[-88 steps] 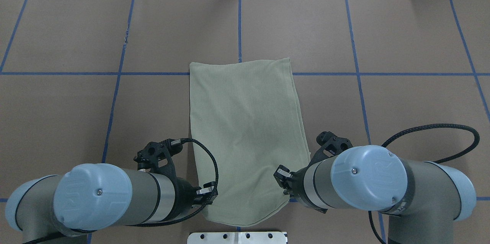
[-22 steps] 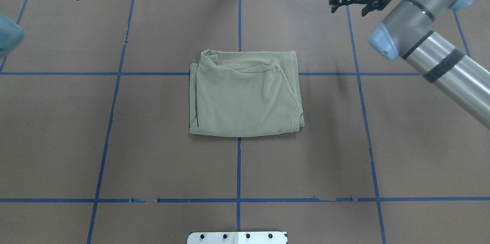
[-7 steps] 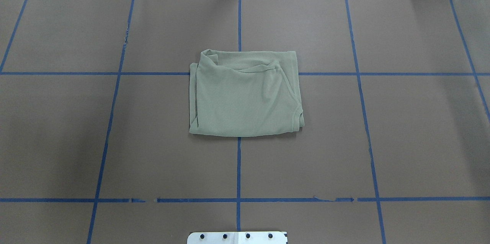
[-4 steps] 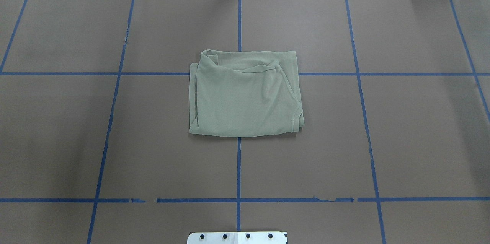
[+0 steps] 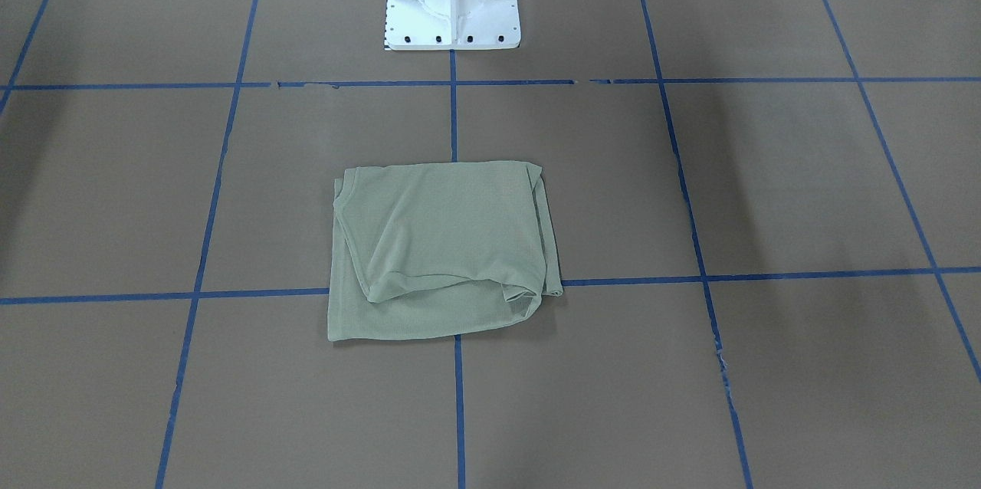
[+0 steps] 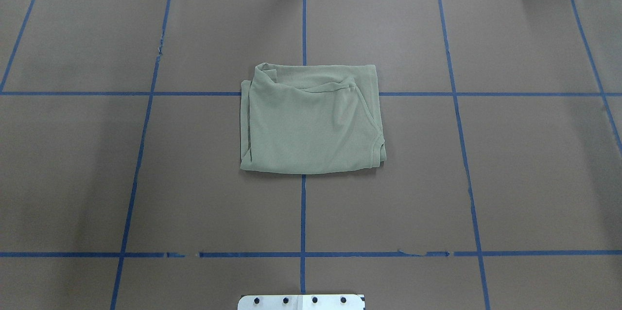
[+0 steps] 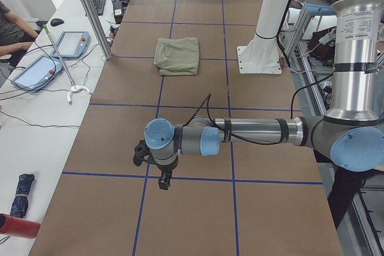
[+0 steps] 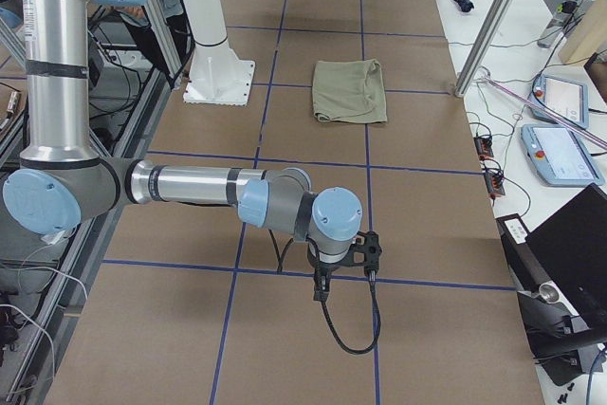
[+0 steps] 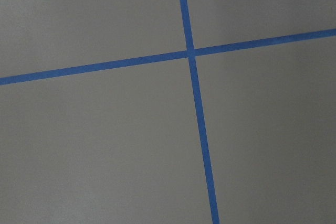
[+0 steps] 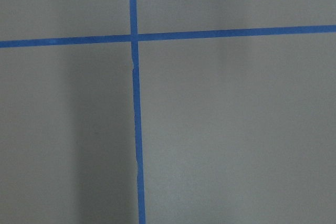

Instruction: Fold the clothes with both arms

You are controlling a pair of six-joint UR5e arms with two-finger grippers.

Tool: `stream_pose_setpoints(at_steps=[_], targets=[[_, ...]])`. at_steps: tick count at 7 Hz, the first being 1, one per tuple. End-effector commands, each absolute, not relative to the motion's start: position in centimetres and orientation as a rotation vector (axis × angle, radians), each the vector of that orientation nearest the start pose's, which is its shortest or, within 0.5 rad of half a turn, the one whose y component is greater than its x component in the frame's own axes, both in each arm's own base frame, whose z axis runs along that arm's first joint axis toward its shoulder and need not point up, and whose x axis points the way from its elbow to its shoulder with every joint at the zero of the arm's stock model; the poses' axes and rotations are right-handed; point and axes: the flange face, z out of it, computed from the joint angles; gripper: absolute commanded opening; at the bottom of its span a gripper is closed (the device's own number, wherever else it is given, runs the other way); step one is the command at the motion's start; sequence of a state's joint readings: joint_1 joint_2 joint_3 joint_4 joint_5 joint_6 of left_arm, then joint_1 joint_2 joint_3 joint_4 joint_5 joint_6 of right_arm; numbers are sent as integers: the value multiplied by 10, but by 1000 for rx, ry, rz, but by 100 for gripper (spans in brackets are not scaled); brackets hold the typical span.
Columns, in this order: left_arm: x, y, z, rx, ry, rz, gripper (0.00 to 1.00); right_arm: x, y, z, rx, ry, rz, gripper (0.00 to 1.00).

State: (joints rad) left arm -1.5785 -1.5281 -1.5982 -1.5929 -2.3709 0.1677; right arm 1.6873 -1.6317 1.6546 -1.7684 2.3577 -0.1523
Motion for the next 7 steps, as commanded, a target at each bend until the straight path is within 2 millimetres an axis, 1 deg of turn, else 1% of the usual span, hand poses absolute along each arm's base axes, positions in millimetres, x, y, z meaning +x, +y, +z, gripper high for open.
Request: stream_pose_setpoints(at_steps=[1,2,3,7], targets=[[-66,-473,663,84,788,157,100,114,-433,671,-65,-798,48,100],[-66,-473,664,83,785,157,100,113,-429,673,-29,-786,91,100],[-66,-473,664,83,785,157,100,113,-431,671,1,-773,156,100],[-66,-473,664,83,785,157,100,110,-432,671,1,-779,181,100]])
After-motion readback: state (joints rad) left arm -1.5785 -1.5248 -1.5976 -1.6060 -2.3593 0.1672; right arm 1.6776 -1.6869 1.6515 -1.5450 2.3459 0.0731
